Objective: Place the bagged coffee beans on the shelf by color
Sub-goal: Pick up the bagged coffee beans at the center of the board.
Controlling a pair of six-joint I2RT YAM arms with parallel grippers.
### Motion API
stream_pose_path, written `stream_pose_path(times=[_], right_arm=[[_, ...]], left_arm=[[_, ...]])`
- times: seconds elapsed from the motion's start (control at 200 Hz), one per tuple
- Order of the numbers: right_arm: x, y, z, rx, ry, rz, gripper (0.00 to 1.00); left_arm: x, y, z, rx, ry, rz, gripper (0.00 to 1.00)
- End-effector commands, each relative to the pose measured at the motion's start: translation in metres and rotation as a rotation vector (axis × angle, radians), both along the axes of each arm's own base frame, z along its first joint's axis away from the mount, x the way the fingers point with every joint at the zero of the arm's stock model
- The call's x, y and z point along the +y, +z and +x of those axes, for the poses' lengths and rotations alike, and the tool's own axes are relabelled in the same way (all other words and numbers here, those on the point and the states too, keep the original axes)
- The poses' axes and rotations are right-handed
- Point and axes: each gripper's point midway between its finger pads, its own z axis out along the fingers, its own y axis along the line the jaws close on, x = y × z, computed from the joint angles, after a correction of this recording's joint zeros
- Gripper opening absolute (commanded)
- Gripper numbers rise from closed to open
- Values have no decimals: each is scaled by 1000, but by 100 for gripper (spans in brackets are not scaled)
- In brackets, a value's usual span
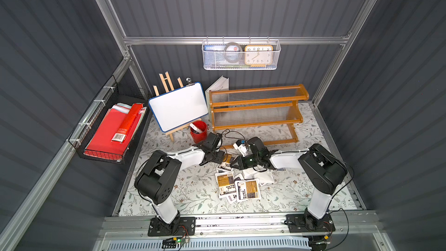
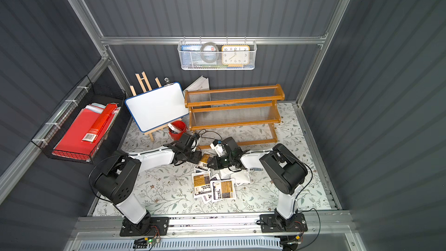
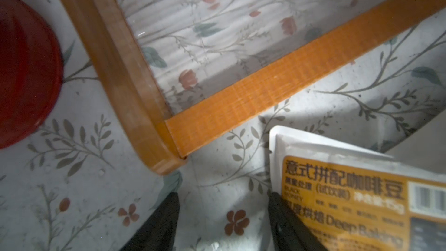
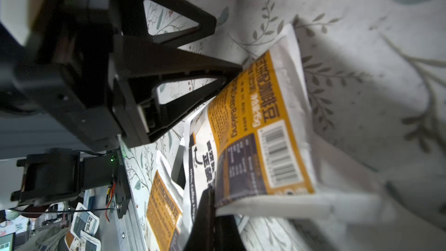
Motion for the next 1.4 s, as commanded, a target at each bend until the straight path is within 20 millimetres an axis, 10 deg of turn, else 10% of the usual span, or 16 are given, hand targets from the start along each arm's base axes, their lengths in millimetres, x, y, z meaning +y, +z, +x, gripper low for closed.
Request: stream_pose_path(times=[0.0,0.615,1.396], right_arm=[[2,4,3,-36,2,1,0],[-37,47,-9,-136,-32,-6,0],[-31,74,15,-217,-59,95,0]], left_arm=[[-9,6,1,-9,-37,-23,69],[-27,79,21,-96,-127,-447,78],[-48,87,-9,-3,-311,-564,81]])
